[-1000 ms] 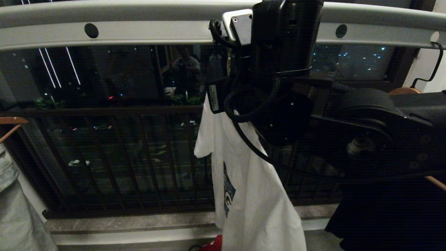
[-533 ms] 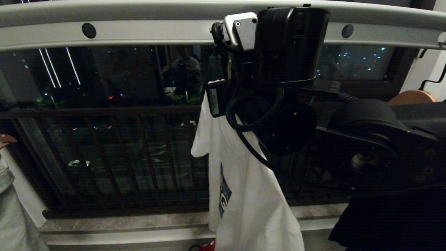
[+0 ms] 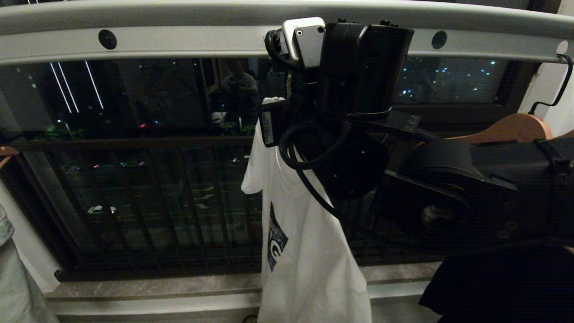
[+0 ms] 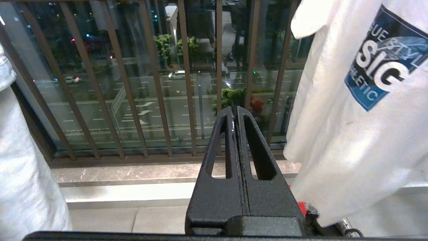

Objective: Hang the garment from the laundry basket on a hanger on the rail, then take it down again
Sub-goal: Take the clothes off the clothes rack

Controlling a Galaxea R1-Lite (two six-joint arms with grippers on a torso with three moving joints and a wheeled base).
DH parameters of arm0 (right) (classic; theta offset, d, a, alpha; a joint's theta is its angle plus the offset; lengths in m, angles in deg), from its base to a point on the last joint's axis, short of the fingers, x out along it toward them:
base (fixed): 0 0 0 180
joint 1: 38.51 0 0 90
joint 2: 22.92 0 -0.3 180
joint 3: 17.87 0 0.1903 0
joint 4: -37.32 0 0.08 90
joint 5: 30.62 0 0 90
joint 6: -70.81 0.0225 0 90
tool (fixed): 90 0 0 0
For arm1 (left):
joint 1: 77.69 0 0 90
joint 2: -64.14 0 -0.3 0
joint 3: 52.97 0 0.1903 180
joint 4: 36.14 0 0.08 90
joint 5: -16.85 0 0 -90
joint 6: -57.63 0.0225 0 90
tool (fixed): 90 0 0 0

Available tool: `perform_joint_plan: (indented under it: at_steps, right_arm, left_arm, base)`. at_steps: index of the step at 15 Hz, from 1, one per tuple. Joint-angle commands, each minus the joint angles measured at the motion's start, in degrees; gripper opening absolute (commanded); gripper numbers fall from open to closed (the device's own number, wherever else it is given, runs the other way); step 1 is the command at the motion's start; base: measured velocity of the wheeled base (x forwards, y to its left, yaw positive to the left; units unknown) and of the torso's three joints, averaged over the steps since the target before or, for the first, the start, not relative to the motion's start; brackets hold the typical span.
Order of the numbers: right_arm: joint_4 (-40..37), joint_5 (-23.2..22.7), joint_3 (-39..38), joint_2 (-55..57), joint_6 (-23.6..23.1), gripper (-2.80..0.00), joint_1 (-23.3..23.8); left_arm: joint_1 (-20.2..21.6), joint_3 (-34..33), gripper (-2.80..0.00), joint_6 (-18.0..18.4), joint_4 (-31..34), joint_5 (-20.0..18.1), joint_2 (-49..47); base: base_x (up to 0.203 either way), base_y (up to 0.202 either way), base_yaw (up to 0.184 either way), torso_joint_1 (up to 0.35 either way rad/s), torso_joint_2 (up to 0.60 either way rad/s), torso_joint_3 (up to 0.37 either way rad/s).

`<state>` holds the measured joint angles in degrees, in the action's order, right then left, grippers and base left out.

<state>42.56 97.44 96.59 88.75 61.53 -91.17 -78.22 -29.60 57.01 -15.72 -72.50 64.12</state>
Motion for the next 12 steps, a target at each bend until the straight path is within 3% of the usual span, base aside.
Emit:
perform_joint_plan:
  at_steps: [1,12]
  right_arm:
    - [0.84,0.61,-0.12,0.72,-0.30,-2.80,0.02]
    - [0.93,1.75,-1.88,1.70,-0.30,-2.80,-0.42]
  left_arm:
    - [0.00,-0.88,-2.80,0.00,-0.04,0.04,-0.04]
    - [0.00,-0.88,-2.80,0.00,-0.04,0.04,0.02]
  base:
    - [0.000,0.000,0.000,0.000,0.00,0.000]
    - [0.000,0.000,0.000,0.000,0.00,0.000]
